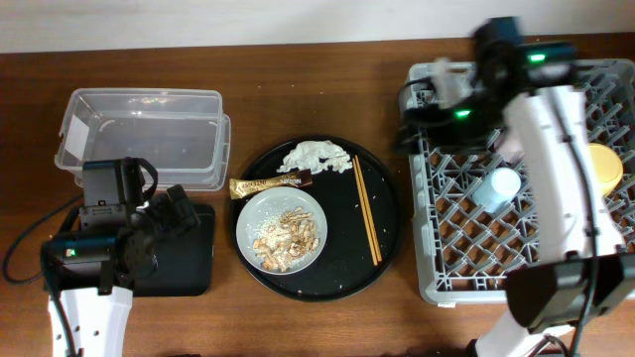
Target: Sort waste into correct bins and load items into the dishwasher rack
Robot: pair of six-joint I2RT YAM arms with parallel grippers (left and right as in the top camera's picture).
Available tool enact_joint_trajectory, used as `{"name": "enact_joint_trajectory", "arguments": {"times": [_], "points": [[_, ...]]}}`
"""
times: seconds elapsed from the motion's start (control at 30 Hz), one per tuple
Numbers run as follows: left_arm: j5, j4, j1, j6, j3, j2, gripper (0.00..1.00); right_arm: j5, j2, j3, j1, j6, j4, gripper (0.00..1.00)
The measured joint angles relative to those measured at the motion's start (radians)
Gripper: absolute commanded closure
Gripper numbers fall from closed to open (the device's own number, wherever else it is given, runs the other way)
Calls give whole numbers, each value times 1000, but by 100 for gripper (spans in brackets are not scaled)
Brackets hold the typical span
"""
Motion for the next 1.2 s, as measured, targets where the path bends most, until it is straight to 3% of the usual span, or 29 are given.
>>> {"name": "enact_joint_trajectory", "arguments": {"times": [0.2, 0.3, 0.4, 0.5, 0.67, 0.93, 1.0, 1.1, 1.2], "points": [[0, 0, 0, 0, 0, 0, 1, 42, 34, 0, 371, -5, 148, 2], [0, 0, 0, 0, 0, 0, 1, 229, 60, 0, 415, 112, 158, 1], [0, 0, 0, 0, 0, 0, 1, 459, 61, 0, 341, 211, 156, 2], [0, 0, 0, 0, 0, 0, 1, 566, 63, 0, 112, 239, 148, 2], [0, 0, 0, 0, 0, 0, 1, 595, 63, 0, -173, 240, 156, 2], [0, 61, 0, 0, 0, 0, 1, 599, 63, 0, -359, 241, 156, 2], [85, 63, 0, -27, 0, 0, 1, 598, 63, 0, -360, 241, 156, 2], [444, 68, -6, -130, 0, 6, 1, 599, 63, 0, -360, 241, 156, 2], [662, 71, -102, -165, 0, 30, 1, 599, 63, 0, -360, 241, 156, 2]]}}
